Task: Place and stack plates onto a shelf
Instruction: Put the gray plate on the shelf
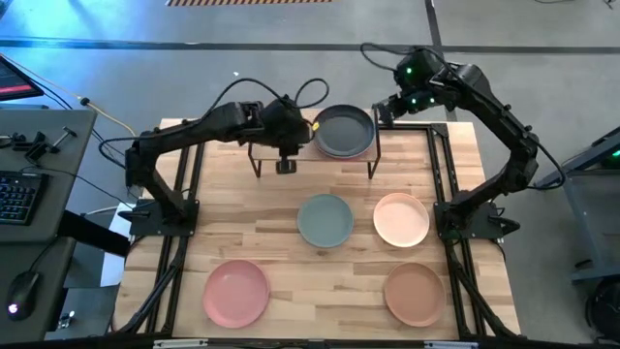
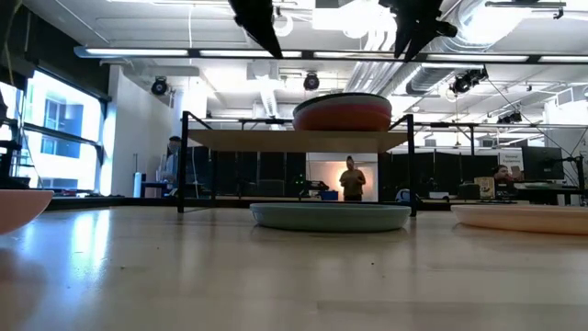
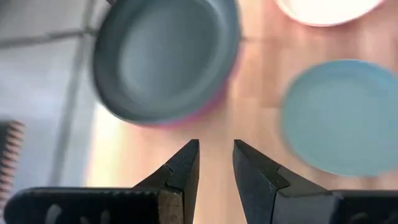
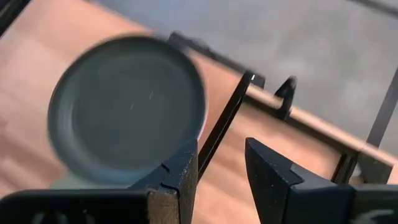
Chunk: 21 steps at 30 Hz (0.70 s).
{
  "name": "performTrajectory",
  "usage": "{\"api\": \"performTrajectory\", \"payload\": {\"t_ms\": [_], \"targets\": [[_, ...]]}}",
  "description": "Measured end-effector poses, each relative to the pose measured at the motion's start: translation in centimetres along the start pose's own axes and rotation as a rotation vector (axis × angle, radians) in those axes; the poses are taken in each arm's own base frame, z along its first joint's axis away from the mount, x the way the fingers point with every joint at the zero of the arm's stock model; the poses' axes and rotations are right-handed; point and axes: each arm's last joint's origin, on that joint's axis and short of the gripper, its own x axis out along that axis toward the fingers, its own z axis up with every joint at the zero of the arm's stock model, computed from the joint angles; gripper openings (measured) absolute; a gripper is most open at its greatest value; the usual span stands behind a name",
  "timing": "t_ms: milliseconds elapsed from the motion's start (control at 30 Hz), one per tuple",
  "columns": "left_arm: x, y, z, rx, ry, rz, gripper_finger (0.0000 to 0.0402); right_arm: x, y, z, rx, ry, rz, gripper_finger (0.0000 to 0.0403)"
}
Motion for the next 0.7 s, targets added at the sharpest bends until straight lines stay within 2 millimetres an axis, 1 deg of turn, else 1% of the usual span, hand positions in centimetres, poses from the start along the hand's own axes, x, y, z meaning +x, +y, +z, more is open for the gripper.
{"api": "performTrajectory", "payload": {"t_ms": [133, 267, 433, 600, 700], "targets": [[0.0, -1.5, -0.6, -0.118, 0.077, -0.109, 0.0088, -0.8, 1.3, -1.4, -0.026, 0.053, 0.022, 0.0113], [1.2, -3.4, -1.5, -0.218, 0.153, -0.165, 0.0088, -1.9, 2.7, -2.7, -0.031, 0.064, 0.051, 0.0113], [3.0, -5.4, -2.7, -0.334, 0.241, -0.179, 0.0088, -2.9, 4.1, -4.2, -0.048, 0.094, 0.075, 0.0113], [4.6, -6.7, -3.9, -0.461, 0.304, -0.168, 0.0088, -3.4, 5.2, -5.5, -0.07, 0.147, 0.083, 0.0113], [5.7, -7.3, -4.6, -0.524, 0.316, -0.159, 0.0088, -3.7, 5.9, -6.0, -0.076, 0.145, 0.091, 0.0113]]}}
